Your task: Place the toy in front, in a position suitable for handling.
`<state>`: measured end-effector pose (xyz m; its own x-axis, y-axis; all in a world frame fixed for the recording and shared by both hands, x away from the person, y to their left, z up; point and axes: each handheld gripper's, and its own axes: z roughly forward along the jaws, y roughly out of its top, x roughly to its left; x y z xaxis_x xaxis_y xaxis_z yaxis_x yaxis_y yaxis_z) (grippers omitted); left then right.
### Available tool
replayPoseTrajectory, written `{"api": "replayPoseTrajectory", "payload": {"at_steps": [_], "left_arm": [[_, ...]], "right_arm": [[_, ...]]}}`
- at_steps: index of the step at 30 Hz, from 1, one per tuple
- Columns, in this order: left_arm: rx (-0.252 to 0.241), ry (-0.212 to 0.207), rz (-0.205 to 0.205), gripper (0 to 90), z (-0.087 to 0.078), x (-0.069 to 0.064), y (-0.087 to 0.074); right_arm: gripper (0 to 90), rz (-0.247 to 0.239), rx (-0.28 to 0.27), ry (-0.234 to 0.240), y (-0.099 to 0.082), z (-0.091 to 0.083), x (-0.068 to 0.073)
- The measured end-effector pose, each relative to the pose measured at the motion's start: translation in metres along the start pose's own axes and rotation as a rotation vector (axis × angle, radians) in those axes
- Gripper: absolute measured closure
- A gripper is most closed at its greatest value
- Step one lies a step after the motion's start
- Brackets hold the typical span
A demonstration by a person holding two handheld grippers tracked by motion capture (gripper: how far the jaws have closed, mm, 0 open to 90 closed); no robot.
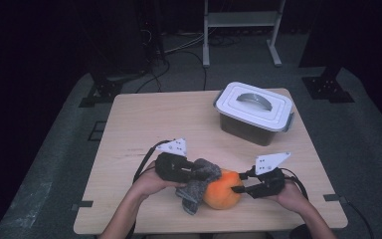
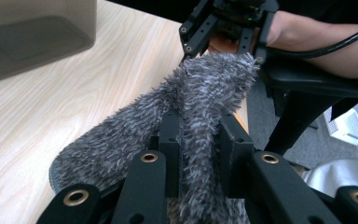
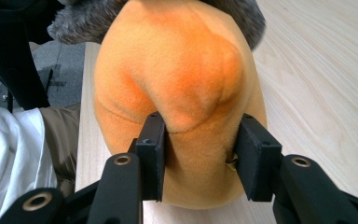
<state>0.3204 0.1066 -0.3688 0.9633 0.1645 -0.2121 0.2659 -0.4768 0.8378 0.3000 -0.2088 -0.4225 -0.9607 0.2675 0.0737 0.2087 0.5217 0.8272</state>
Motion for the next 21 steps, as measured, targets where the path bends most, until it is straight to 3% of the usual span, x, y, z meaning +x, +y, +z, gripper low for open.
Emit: {"api": "replayPoseTrajectory", "payload": {"at_steps": [5, 8, 10, 14, 18, 21], "left_arm": [[-0.017, -0.001, -0.022, 74.1, 0.002, 0.0, -0.005], [-0.005, 0.005, -0.017, 74.0, 0.01, 0.001, -0.003], [-0.003, 0.014, -0.007, 74.1, 0.013, 0.001, -0.001], [0.008, 0.025, 0.006, 74.1, 0.016, 0.0, 0.005], [0.012, 0.017, 0.018, 74.0, 0.022, -0.001, 0.01], [0.015, 0.021, 0.03, 73.6, 0.024, -0.002, 0.013]], "right_arm": [[55.8, 0.018, 0.001, -0.007, 0.0, -0.001, -0.003], [48.7, 0.023, 0.003, -0.001, 0.004, 0.001, -0.001], [40.9, 0.004, 0.025, -0.024, 0.008, 0.0, 0.001], [33.8, -0.045, 0.047, -0.067, 0.019, -0.009, 0.005], [29.4, -0.063, 0.03, -0.046, 0.028, -0.012, 0.007], [25.6, -0.094, 0.072, -0.037, 0.034, -0.005, 0.007]]}}
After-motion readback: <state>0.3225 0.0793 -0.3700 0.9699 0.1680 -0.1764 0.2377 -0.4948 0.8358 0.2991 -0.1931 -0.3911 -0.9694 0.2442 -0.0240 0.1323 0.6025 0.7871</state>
